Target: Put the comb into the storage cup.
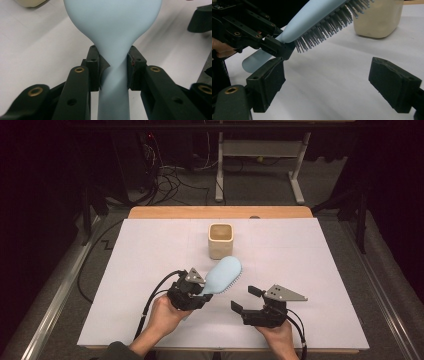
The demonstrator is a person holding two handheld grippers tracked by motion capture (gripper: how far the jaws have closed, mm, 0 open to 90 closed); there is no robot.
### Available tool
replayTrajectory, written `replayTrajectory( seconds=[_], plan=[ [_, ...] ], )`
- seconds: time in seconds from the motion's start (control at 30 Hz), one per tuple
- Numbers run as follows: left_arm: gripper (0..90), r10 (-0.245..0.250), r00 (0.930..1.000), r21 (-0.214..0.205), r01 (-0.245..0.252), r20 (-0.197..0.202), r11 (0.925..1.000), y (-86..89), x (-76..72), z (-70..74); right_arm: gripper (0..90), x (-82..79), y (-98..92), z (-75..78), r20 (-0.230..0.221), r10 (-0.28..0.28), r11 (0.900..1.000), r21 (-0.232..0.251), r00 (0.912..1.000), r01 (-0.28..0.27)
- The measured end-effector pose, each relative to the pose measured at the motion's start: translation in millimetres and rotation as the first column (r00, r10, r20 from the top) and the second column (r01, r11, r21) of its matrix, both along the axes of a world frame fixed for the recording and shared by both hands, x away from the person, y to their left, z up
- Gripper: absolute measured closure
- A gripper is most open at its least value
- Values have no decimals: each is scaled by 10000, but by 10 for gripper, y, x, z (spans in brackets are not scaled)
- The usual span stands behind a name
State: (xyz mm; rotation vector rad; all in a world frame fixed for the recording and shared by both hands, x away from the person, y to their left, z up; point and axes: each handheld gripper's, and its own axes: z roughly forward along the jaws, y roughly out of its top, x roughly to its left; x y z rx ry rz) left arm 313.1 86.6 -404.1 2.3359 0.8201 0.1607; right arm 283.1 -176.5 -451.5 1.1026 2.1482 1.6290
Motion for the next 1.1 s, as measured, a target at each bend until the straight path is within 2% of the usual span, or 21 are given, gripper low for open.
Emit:
replayTrajectory(
  seconds=[0.47,0.57,0.63,1.1],
  plan=[
    [694,-78,10000,-132,78,-8,9999,-60,-7,2,140,82,144,-21,-381,309,9994,169,9988,-303],
    [694,-125,9999,-85,125,-22,9999,-77,-9,-2,140,112,157,-22,-670,366,9980,540,9971,-330],
    [694,-166,9999,-46,166,20,9999,-91,-14,-5,144,118,177,-10,-577,399,9979,536,9975,-368],
    [694,-266,9996,-19,266,94,9996,-162,-38,-19,151,178,242,25,-870,427,9946,981,9953,-341]
  ],
)
